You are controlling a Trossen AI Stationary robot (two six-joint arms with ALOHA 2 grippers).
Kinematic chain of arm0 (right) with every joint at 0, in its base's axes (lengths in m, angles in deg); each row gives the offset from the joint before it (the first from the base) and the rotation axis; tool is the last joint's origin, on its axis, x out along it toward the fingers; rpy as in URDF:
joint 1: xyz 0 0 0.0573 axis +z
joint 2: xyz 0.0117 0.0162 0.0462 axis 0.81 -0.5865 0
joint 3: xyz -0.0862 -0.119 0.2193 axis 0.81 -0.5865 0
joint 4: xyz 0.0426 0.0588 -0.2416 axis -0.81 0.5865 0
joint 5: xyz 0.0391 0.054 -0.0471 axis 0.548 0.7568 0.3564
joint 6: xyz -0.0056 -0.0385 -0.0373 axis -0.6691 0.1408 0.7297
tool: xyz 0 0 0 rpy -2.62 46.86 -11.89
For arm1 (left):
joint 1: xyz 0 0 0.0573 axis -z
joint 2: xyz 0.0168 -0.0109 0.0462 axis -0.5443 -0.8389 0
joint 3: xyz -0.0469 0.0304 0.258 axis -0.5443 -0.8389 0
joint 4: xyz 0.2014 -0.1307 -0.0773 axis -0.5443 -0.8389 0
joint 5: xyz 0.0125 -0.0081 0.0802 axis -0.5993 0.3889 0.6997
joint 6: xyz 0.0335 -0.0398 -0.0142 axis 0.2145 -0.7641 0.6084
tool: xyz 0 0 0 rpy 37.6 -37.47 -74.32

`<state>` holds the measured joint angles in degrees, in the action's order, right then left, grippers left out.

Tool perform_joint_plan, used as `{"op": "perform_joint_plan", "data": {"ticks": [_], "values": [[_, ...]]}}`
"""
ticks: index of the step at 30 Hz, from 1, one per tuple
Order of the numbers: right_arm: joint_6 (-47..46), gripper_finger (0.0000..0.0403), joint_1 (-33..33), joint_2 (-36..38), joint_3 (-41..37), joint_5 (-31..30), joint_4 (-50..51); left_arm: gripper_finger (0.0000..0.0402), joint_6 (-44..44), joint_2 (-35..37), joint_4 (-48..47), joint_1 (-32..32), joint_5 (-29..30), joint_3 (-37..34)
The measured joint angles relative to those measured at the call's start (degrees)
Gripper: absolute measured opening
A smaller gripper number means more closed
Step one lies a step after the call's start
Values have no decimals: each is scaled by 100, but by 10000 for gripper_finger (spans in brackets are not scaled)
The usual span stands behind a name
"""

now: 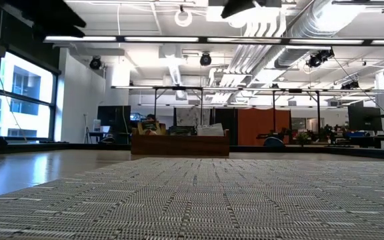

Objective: Pick & Place Tea
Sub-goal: Return to Home Position

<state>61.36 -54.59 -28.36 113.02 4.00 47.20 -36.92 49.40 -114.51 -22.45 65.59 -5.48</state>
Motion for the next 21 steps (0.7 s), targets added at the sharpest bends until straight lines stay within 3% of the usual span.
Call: {"op": "perform_joint_plan", "data": {"ticks": [5,12,18,21], "values": [[-144,81,198,1678,-2057,1251,-670,166,537,1419,399,-2,-217,-856],[197,81,95,4114,-5170,2539,-3446,166,1998,2501,3249,0,-1592,-2704],[117,81,-110,6258,-6722,2756,-4040,166,2170,2808,3181,-7,-327,-3061],[221,81,-189,7194,-7133,2916,-3963,166,2423,2797,3070,-4,-620,-3076]]}}
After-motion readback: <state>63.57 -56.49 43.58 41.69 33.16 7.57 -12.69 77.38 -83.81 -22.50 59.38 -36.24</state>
